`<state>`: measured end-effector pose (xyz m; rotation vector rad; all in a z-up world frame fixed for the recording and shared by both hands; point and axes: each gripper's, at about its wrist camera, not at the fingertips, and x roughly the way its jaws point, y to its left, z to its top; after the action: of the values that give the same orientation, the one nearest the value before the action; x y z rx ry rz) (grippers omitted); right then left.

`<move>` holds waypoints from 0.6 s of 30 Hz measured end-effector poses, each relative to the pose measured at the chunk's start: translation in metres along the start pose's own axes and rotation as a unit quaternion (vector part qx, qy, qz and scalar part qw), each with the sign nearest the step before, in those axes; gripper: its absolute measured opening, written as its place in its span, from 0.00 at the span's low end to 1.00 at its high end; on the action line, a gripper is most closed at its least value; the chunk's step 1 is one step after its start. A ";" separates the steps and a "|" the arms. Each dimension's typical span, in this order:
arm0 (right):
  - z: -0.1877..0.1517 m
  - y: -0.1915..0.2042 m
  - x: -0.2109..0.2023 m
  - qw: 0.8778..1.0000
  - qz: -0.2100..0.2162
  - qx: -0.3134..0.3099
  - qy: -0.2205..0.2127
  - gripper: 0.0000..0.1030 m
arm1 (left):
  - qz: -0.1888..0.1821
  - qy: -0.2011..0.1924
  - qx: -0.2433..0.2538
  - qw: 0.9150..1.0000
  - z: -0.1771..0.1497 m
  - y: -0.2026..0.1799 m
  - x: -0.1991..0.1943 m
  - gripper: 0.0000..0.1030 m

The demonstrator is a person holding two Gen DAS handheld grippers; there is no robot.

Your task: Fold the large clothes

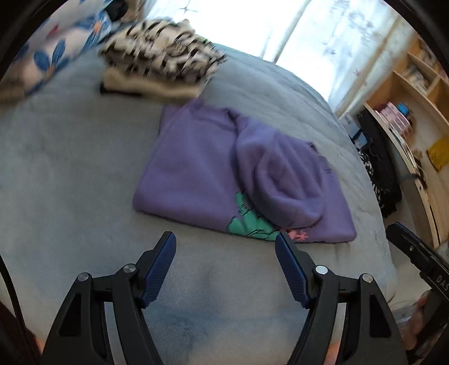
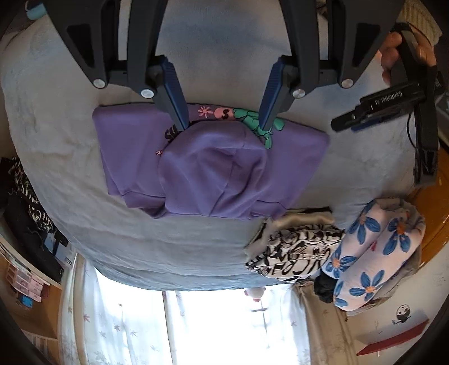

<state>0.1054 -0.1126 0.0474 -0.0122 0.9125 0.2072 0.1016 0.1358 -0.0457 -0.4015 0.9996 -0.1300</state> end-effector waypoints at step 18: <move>0.017 -0.022 0.099 0.998 -0.013 0.004 -0.053 0.50 | -0.068 -0.010 -0.143 0.987 0.008 0.065 0.128 0.69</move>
<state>0.1813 -0.1158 -0.0221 -0.0060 0.8066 0.1797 0.1727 0.1613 -0.1683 -0.7331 0.9734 -0.1044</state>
